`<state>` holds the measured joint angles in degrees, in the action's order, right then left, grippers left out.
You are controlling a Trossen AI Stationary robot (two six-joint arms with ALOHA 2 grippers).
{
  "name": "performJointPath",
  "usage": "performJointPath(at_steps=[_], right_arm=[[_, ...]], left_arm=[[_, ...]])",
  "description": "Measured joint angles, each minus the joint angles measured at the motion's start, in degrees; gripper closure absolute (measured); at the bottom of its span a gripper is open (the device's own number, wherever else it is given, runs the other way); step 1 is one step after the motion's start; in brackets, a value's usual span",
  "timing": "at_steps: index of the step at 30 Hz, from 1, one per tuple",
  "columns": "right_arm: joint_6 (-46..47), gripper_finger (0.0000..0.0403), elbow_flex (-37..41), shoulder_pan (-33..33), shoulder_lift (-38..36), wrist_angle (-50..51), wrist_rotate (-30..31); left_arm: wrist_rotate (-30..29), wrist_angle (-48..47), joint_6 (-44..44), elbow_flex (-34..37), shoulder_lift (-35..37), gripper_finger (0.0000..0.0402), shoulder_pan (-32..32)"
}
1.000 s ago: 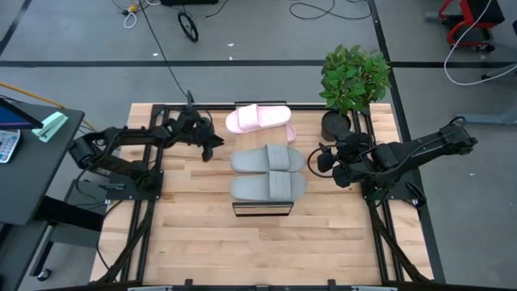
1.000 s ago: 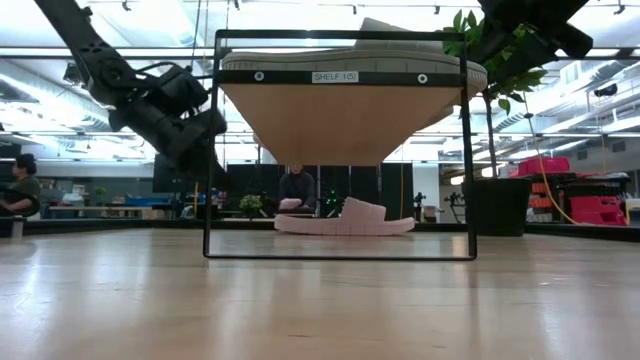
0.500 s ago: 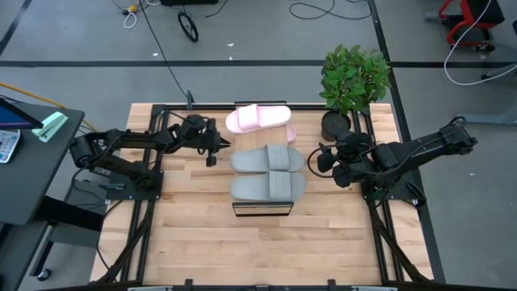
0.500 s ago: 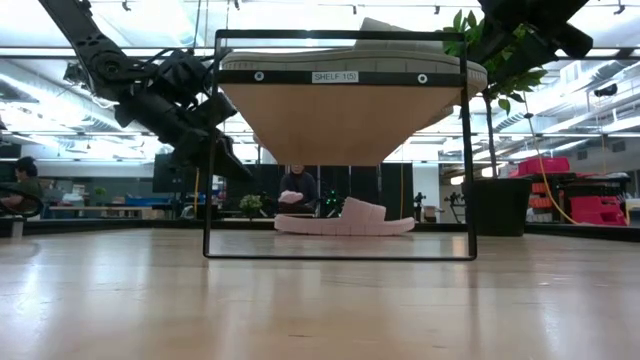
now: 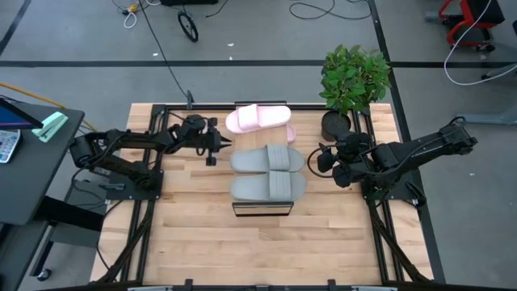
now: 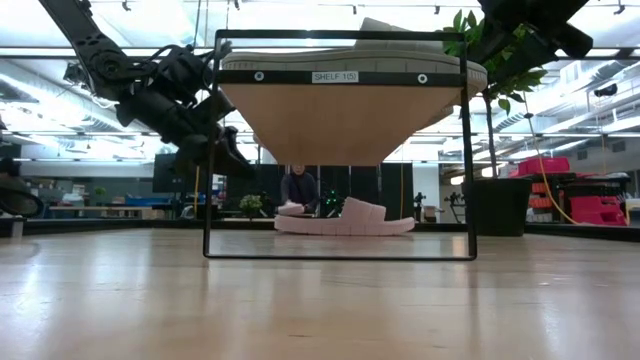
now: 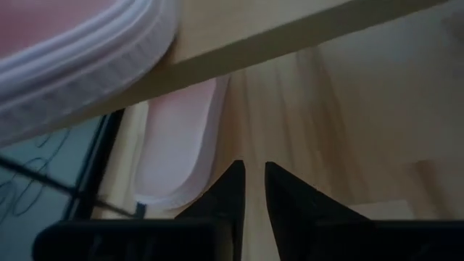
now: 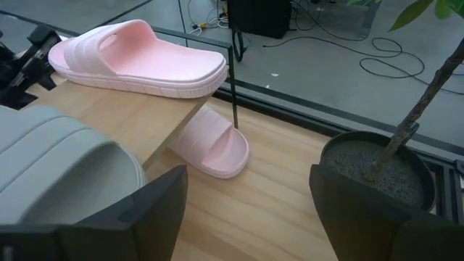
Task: Pick and place slides into the shelf
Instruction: Put the pink slipper on the shelf
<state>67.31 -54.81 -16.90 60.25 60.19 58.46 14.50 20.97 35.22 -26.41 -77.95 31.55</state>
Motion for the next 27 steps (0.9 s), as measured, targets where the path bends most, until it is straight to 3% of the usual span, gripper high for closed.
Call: performJointPath(at_steps=[5,12,19,27], right_arm=[[0.00,0.0108,0.00,0.02,0.00,0.00,0.00],[0.18,0.0108,1.21,0.00,0.45,0.27,-0.66],[12.14,0.0108,8.74,-0.43,0.41,-0.91,-3.04],[26.95,0.0108,23.00,-1.31,0.44,-18.08,-0.87]], left_arm=[[-2.86,0.13,-6.91,0.00,0.00,0.0352,0.03],[-1.90,-0.29,-19.80,0.00,0.01,0.0365,0.55],[0.63,-0.27,-21.76,0.00,0.02,0.0364,0.42],[1.03,-0.25,-22.64,0.00,0.02,0.0366,0.40]])
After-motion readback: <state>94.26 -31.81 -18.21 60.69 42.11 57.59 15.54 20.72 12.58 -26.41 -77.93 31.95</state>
